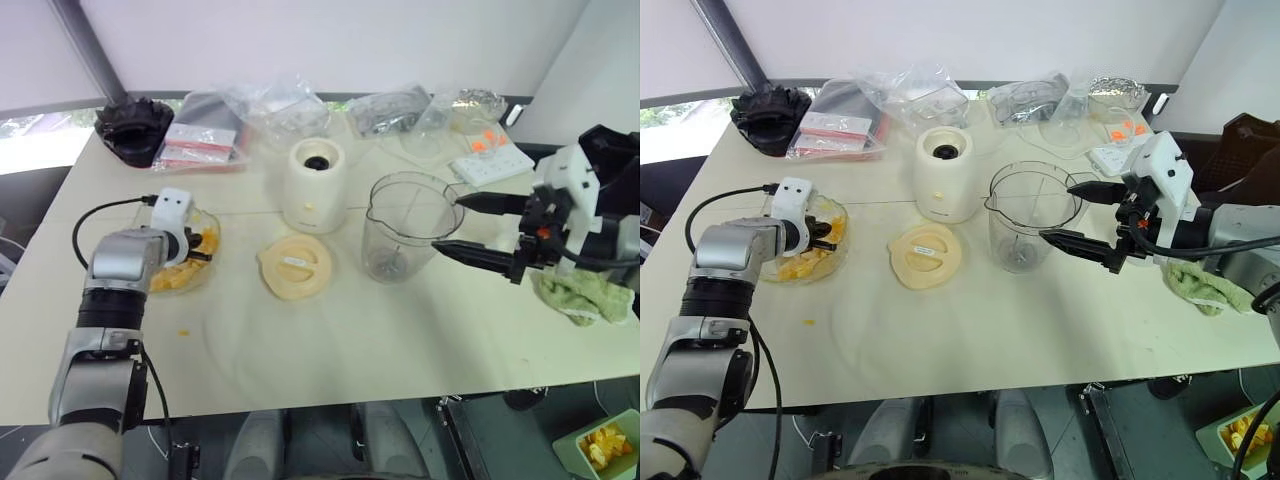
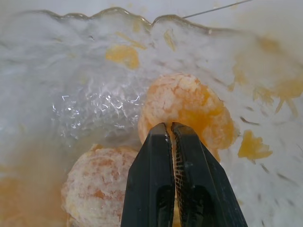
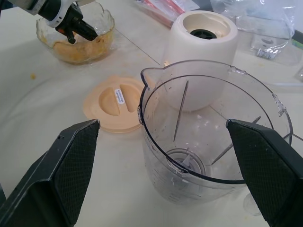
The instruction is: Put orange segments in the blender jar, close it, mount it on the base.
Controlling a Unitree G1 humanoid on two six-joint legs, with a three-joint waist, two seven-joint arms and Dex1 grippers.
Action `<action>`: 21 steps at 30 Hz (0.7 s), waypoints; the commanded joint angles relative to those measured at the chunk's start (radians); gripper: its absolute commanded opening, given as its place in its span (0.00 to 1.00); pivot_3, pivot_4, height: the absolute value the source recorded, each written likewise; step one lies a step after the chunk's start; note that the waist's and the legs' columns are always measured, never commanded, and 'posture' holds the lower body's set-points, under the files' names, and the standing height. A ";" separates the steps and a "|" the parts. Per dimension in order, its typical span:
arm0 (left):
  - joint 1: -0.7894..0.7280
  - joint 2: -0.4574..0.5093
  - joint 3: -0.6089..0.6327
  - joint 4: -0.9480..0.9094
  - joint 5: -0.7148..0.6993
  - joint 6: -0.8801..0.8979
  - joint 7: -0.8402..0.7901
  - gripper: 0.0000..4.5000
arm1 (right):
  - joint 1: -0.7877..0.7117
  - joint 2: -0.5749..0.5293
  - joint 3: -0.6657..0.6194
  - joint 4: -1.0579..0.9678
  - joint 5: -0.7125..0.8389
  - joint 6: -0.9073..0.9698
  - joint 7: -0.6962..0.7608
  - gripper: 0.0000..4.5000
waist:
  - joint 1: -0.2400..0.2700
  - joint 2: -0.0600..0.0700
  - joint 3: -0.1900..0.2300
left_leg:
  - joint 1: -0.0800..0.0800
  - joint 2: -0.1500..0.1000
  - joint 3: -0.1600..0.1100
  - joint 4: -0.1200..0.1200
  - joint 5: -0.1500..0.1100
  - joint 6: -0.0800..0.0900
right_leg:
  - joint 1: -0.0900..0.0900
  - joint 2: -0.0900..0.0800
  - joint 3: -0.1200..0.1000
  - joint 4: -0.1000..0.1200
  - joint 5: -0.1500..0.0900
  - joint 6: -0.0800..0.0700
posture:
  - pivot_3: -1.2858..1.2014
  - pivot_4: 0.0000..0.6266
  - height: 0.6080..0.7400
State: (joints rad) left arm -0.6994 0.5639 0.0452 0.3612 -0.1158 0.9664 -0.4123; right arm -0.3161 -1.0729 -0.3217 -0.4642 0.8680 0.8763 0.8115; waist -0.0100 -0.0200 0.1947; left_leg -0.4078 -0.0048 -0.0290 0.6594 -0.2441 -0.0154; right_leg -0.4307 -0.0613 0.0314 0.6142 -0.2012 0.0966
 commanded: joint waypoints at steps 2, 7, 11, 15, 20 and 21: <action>-0.003 0.016 -0.005 -0.013 0.019 -0.020 0.004 0.04 | -0.010 0.005 -0.024 -0.012 -0.002 -0.015 0.002 1.00 | 0.000 0.000 0.000 | 0.000 0.000 0.000 0.000 0.000 0.000 | 0.000 0.000 0.000 0.000 0.000 0.000 | 0.52 0.24 1.00; 0.005 0.017 -0.017 -0.029 0.016 -0.032 -0.021 0.21 | -0.013 0.008 -0.022 -0.013 -0.003 -0.016 -0.001 1.00 | 0.000 0.000 0.000 | 0.000 0.000 0.000 0.000 0.000 0.000 | 0.000 0.000 0.000 0.000 0.000 0.000 | 0.52 0.24 1.00; -0.004 0.011 -0.021 -0.009 0.031 -0.035 -0.006 0.65 | -0.016 0.009 -0.021 -0.013 -0.005 -0.016 -0.002 1.00 | 0.000 0.000 0.000 | 0.000 0.000 0.000 0.000 0.000 0.000 | 0.000 0.000 0.000 0.000 0.000 0.000 | 0.52 0.24 1.00; -0.008 0.006 -0.023 -0.003 0.032 -0.033 -0.004 0.87 | -0.017 0.009 -0.022 -0.014 -0.005 -0.014 -0.004 1.00 | 0.004 0.000 0.000 | 0.000 0.000 0.000 0.000 0.000 0.000 | 0.000 0.000 0.000 0.000 0.000 0.000 | 0.52 0.24 1.00; -0.016 -0.011 -0.019 0.037 0.023 -0.028 -0.006 0.87 | -0.018 0.008 -0.022 -0.018 -0.003 -0.011 -0.008 1.00 | 0.002 0.000 0.000 | 0.000 0.000 0.000 0.000 0.000 0.000 | 0.000 0.000 0.000 0.000 0.000 0.000 | 0.52 0.24 1.00; -0.019 -0.015 -0.020 0.058 0.024 -0.034 -0.007 0.87 | -0.019 0.008 -0.021 -0.018 -0.003 -0.010 -0.009 1.00 | 0.003 0.000 0.000 | 0.000 0.000 0.000 0.000 0.000 0.000 | 0.000 0.000 0.000 0.000 0.000 0.000 | 0.52 0.24 1.00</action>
State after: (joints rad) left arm -0.7051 0.5580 0.0192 0.3989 -0.0883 0.9463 -0.4120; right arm -0.3162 -1.0668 -0.3217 -0.4657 0.8663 0.8763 0.8062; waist -0.0074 -0.0200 0.1947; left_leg -0.4080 -0.0051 -0.0290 0.6599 -0.2440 -0.0154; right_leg -0.4306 -0.0616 0.0314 0.6142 -0.2012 0.0966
